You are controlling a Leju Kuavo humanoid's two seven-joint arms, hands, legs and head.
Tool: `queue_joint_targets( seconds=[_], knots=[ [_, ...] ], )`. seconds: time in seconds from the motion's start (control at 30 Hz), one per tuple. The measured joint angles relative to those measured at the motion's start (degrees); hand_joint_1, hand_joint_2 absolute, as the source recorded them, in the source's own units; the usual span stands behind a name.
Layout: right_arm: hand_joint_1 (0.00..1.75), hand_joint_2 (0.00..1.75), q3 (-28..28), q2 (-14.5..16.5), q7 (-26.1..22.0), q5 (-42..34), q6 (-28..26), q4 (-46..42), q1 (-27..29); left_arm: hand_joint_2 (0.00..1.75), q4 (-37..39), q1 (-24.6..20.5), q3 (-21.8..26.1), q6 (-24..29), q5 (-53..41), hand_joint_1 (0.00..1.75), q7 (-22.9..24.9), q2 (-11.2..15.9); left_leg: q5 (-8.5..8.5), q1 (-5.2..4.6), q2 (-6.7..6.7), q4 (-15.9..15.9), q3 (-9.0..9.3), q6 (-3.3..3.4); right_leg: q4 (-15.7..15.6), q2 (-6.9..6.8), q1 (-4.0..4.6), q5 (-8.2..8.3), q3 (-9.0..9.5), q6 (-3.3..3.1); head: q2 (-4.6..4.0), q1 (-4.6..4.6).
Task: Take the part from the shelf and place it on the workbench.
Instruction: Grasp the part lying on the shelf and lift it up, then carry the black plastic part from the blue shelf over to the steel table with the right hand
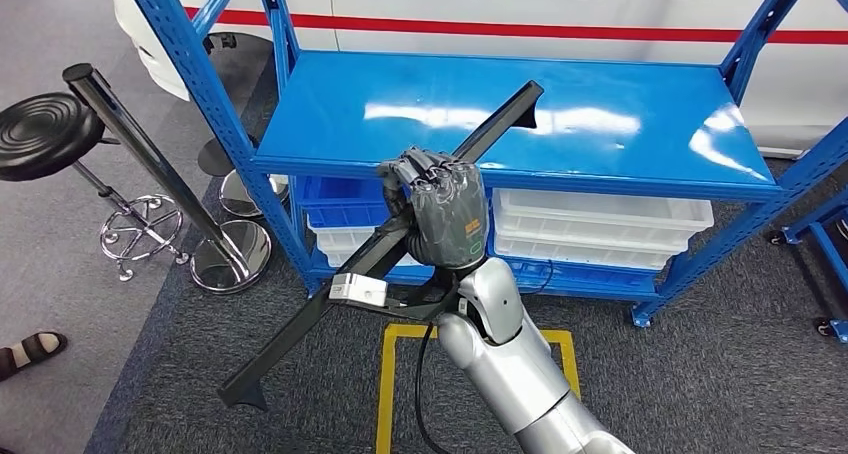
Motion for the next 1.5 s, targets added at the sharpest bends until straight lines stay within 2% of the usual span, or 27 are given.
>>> queue_joint_targets(
  seconds=[0.03,0.1,0.17,0.23,0.27,0.37,0.4,0.47,0.53,0.6,0.63,0.67,0.73,0.8,0.87,0.9,0.93,1.0,1.07,1.13,1.17,1.23,1.27,1.33,1.4,1.43,1.5],
  knots=[
    [1.75,1.75,-0.05,0.09,-0.08,0.0,-0.01,0.0,0.01,1.75,0.0,-0.08,-0.04,0.01,-0.03,0.0,0.02,0.01,0.78,0.03,-0.01,-3.57,3.02,0.12,0.35,-0.01,-0.01,0.48,-0.85,0.22,0.0,0.0],
    [1.75,1.75,-0.25,0.4,-0.31,-0.03,-0.02,-0.01,-0.01,1.75,0.0,-0.29,-0.13,0.06,-0.08,0.0,0.03,0.03,-0.33,-0.14,-0.07,-11.82,8.87,0.56,0.91,-0.02,0.1,1.36,-1.94,0.81,0.0,0.0],
    [1.75,1.75,-0.45,0.78,-0.6,0.04,-0.02,0.01,-0.02,1.75,0.0,-0.42,-0.2,0.15,-0.05,0.0,0.07,0.05,-1.53,-0.46,-0.16,-15.67,10.87,1.16,0.87,-0.08,0.12,2.42,-2.27,1.5,0.0,0.01],
    [1.75,1.75,-0.62,1.02,-0.85,0.4,-0.02,0.07,0.04,1.75,0.0,-0.4,-0.22,0.21,0.05,0.0,0.15,0.07,-0.44,-0.32,-0.04,-15.92,9.98,2.1,0.85,0.0,0.02,2.49,-2.72,2.19,0.0,0.02],
    [1.75,1.75,-0.72,1.08,-0.95,0.66,-0.02,0.1,0.08,1.75,0.0,-0.4,-0.22,0.21,0.14,0.0,0.17,0.09,0.3,-0.21,0.09,-16.02,9.41,2.68,1.72,0.11,-0.03,1.07,-3.26,2.44,0.0,0.02],
    [1.75,1.75,-0.93,1.11,-1.06,1.13,-0.02,0.21,0.21,1.75,0.0,-0.37,-0.22,0.21,0.31,0.0,0.14,0.16,2.53,-0.21,0.31,-16.03,6.97,3.67,10.44,0.33,-0.17,-7.21,-5.79,2.88,0.01,0.04],
    [1.75,1.75,-0.96,1.11,-1.06,1.16,-0.02,0.28,0.25,1.75,0.0,-0.33,-0.22,0.2,0.34,0.0,0.14,0.19,3.21,-0.27,0.33,-15.93,6.02,3.69,13.92,0.33,-0.17,-8.73,-6.31,3.0,0.01,0.04],
    [1.75,1.75,-0.99,1.14,-1.17,1.16,-0.02,0.43,0.34,1.75,0.0,-0.26,-0.22,0.13,0.48,0.0,0.11,0.21,4.4,-0.35,0.38,-15.55,4.11,3.56,16.85,0.34,-0.16,-7.77,-5.35,3.03,0.01,0.04],
    [1.75,1.75,-1.02,1.25,-1.46,1.12,-0.02,0.47,0.36,1.75,0.0,-0.25,-0.22,-0.08,0.68,0.0,0.03,0.22,5.4,-0.39,0.38,-14.95,2.33,3.28,12.23,0.36,-0.11,-5.09,-0.52,2.61,0.01,0.03],
    [1.75,1.75,-1.03,1.57,-1.8,1.16,-0.02,0.39,0.28,1.75,0.0,-0.24,-0.22,-0.39,0.93,0.0,-0.11,0.19,6.3,-0.54,0.34,-14.46,1.15,2.76,4.23,0.39,0.18,-5.55,5.33,2.02,0.01,0.01],
    [1.75,1.75,-1.03,1.72,-1.92,1.22,-0.02,0.35,0.22,1.75,0.0,-0.23,-0.22,-0.54,1.03,0.0,-0.2,0.17,6.78,-0.57,0.35,-14.45,0.92,2.43,1.56,0.42,0.36,-6.24,6.95,1.78,0.01,0.01],
    [1.75,1.75,-1.03,1.82,-1.98,1.29,-0.02,0.32,0.18,1.75,0.0,-0.23,-0.22,-0.66,1.1,0.0,-0.29,0.15,7.33,-0.57,0.38,-14.62,0.81,2.05,0.27,0.45,0.55,-6.57,7.46,1.57,0.01,-0.01],
    [1.75,1.75,-1.03,1.86,-2.0,1.4,-0.02,0.32,0.13,1.75,0.0,-0.21,-0.22,-0.79,1.14,0.0,-0.42,0.13,7.89,-0.51,0.39,-14.97,0.56,1.3,-0.31,0.36,0.42,-5.47,6.88,0.84,0.01,0.0],
    [1.75,1.75,-1.03,1.96,-2.0,1.46,-0.02,0.34,0.14,1.75,0.0,-0.15,-0.22,-0.81,1.15,0.0,-0.46,0.11,4.68,-0.44,0.28,-12.77,-0.53,0.69,-0.74,0.16,0.11,-4.0,5.72,-0.19,0.0,-0.01],
    [1.75,1.75,-1.03,2.09,-2.0,1.46,-0.02,0.34,0.14,1.75,0.0,-0.14,-0.22,-0.81,1.16,0.0,-0.47,0.11,-1.37,-0.3,0.23,-6.32,-2.32,0.22,-0.76,0.08,0.11,-2.54,3.96,-0.78,0.0,-0.02],
    [1.75,1.75,-1.03,2.13,-2.0,1.46,-0.02,0.35,0.17,1.75,0.0,-0.14,-0.22,-0.81,1.16,0.0,-0.48,0.11,-3.45,-0.27,0.24,-2.55,-3.05,0.02,-0.71,0.07,0.16,-1.83,3.01,-0.82,0.0,-0.02],
    [1.75,1.75,-1.03,2.14,-2.0,1.49,-0.02,0.37,0.21,1.75,0.0,-0.15,-0.22,-0.82,1.16,0.0,-0.48,0.11,-3.99,-0.24,0.24,0.32,-3.23,-0.12,-0.61,0.06,0.21,-1.11,2.02,-0.79,0.0,-0.02],
    [1.75,1.75,-1.03,2.15,-2.01,1.71,-0.02,0.38,0.32,1.75,0.0,-0.17,-0.22,-0.9,1.17,0.0,-0.49,0.11,-1.48,-0.22,0.24,1.05,-1.16,-0.16,-0.32,0.06,0.25,0.22,0.03,-0.59,0.0,-0.03],
    [1.75,1.75,-1.04,2.18,-2.05,2.06,-0.02,0.33,0.42,1.75,0.0,-0.32,-0.23,-1.0,1.14,0.0,-0.49,0.11,0.68,-0.3,0.19,-5.84,4.8,0.21,0.07,0.11,0.3,1.37,-1.63,-0.24,0.0,-0.03],
    [1.75,1.75,-1.08,2.21,-2.08,2.33,-0.02,0.24,0.51,1.75,0.0,-0.54,-0.27,-1.08,1.09,0.0,-0.46,0.11,-0.37,-0.59,0.11,-14.17,10.46,0.83,0.16,0.02,0.34,2.5,-2.45,0.31,0.01,-0.02],
    [1.75,1.75,-1.11,2.22,-2.08,2.38,-0.02,0.21,0.54,1.75,0.0,-0.62,-0.3,-1.13,1.09,0.0,-0.41,0.11,-0.91,-0.81,0.04,-16.41,11.73,1.15,-0.08,-0.06,0.28,3.15,-2.57,0.64,0.01,-0.03],
    [1.75,1.75,-1.16,2.2,-2.03,2.16,-0.02,0.21,0.58,1.75,0.01,-0.62,-0.31,-1.23,1.09,0.0,-0.26,0.08,0.13,-0.81,0.1,-17.5,11.49,1.81,-0.86,-0.09,0.14,4.3,-2.65,1.28,0.0,-0.03],
    [1.75,1.75,-1.18,2.17,-1.97,1.98,-0.02,0.22,0.58,1.75,0.01,-0.68,-0.31,-1.29,1.09,0.0,-0.2,0.05,0.96,-0.67,0.19,-17.98,11.11,2.27,-0.84,0.04,0.15,3.93,-2.92,1.57,-0.01,-0.02],
    [1.75,1.75,-1.24,2.09,-1.7,1.7,-0.02,0.31,0.56,1.75,0.02,-0.82,-0.32,-1.39,1.1,0.0,-0.12,-0.02,2.63,-0.31,0.5,-18.67,9.79,3.25,2.54,0.35,0.14,-0.21,-4.31,2.05,0.01,0.01],
    [1.75,1.75,-1.26,1.98,-1.22,1.41,-0.02,0.54,0.61,1.75,0.02,-0.85,-0.33,-1.41,1.17,0.0,-0.07,-0.03,3.86,-0.39,0.6,-18.36,7.94,3.62,10.13,0.48,-0.08,-5.8,-6.18,2.46,0.01,0.01],
    [1.75,1.75,-1.26,1.88,-0.88,1.15,-0.02,0.73,0.65,1.75,0.02,-0.8,-0.33,-1.4,1.32,0.0,-0.06,-0.03,4.38,-0.38,0.64,-18.14,7.03,3.52,13.5,0.48,-0.23,-7.07,-6.68,2.7,0.01,0.02],
    [1.75,1.75,-1.18,1.69,-0.06,0.44,-0.01,1.21,0.66,1.75,0.02,-0.71,-0.32,-1.38,1.79,0.0,-0.24,-0.02,5.25,-0.26,0.68,-17.47,5.21,3.22,15.27,0.47,-0.59,-5.99,-5.31,3.11,0.01,0.02]
  ],
)
